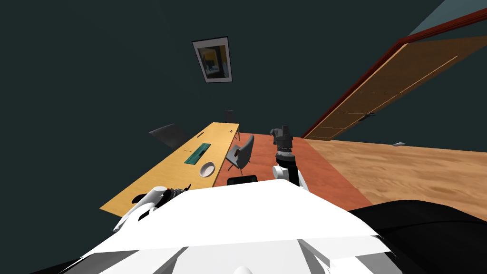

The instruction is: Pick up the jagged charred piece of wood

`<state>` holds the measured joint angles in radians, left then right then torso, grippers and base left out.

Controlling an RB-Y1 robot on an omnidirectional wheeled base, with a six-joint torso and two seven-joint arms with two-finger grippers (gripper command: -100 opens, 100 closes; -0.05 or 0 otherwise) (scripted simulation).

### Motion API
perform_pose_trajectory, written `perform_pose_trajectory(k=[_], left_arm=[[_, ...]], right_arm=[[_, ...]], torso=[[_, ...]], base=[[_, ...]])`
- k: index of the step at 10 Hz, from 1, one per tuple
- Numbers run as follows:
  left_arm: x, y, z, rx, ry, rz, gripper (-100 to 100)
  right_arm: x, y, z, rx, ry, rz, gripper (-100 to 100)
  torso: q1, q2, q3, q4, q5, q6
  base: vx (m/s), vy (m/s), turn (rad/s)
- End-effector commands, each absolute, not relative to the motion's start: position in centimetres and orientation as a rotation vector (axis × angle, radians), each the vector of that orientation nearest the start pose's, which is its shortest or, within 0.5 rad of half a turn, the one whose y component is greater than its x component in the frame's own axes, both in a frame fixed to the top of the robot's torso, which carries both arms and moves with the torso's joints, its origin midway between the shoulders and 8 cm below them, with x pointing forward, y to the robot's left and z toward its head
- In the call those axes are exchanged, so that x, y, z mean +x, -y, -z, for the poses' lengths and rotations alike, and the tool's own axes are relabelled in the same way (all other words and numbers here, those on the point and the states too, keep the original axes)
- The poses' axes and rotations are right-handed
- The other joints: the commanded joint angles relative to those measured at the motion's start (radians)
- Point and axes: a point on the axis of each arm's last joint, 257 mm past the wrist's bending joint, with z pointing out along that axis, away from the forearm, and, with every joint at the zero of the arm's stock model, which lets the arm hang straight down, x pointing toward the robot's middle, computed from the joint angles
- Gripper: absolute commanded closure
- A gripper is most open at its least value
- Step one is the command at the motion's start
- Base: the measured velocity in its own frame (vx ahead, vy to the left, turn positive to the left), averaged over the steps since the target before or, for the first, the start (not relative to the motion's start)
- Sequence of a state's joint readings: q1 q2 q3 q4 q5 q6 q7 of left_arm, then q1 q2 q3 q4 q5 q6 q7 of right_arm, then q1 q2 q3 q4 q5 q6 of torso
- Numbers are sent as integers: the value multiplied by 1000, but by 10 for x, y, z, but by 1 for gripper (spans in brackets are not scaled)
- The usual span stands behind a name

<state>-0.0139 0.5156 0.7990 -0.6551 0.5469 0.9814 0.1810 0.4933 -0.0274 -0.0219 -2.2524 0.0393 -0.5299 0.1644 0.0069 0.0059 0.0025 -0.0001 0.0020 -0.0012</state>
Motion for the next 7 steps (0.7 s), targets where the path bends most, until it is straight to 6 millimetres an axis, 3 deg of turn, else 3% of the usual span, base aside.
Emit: perform_pose_trajectory(k=[1, 7], left_arm=[[170, -572, 545, -3053, -381, 241, 100], [183, -570, 540, -3064, -247, 234, 100]], right_arm=[[345, 279, -20, 539, -686, -1108, 0], [345, 278, -20, 539, -686, -1109, 0]], torso=[[0, 0, 0, 0, 0, 0], [-3, 0, 0, 0, -1, 2]], base=[[-150, 83, -242], [-104, 36, -116]])
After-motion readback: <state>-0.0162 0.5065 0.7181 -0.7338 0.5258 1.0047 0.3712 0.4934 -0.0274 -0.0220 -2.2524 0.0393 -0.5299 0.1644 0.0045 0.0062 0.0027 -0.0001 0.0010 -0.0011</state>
